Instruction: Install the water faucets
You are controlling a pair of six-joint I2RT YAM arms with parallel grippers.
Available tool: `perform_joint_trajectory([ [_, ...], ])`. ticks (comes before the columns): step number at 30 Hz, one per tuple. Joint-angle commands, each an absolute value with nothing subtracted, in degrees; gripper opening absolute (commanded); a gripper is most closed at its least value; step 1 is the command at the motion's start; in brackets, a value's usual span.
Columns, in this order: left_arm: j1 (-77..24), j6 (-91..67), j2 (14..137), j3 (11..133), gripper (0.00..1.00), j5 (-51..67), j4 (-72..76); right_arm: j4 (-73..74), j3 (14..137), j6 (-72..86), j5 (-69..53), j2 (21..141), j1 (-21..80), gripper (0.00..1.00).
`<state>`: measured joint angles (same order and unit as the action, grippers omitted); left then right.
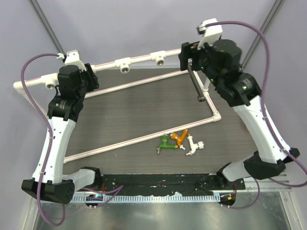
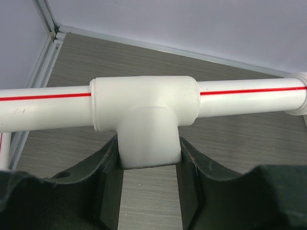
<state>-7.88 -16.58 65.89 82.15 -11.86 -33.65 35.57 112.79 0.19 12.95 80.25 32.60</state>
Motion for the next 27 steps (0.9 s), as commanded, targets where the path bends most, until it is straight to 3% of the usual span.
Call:
perform_joint_trajectory([
  [1, -5.45, -16.96, 64.42, 83.41, 0.0, -19.51, -29.18, 45.87, 117.24, -13.16, 36.45, 86.47, 39.18, 0.86],
  [5, -5.45, -16.88, 64.34, 83.41, 0.0, -19.42, -29.18, 45.36, 117.95, -18.54, 50.32, 91.05, 42.53, 0.89],
  [16, -5.54, -16.87, 64.25, 83.41, 0.0, -19.69, -29.18, 28.14, 108.91, -36.2, 70.56, 96.07, 43.24, 0.9],
  [27, -5.45, -16.79, 64.16, 83.5, 0.0, -19.86, -29.27, 17.76, 108.02, -41.92, 72.16, 94.14, 43.24, 0.78],
])
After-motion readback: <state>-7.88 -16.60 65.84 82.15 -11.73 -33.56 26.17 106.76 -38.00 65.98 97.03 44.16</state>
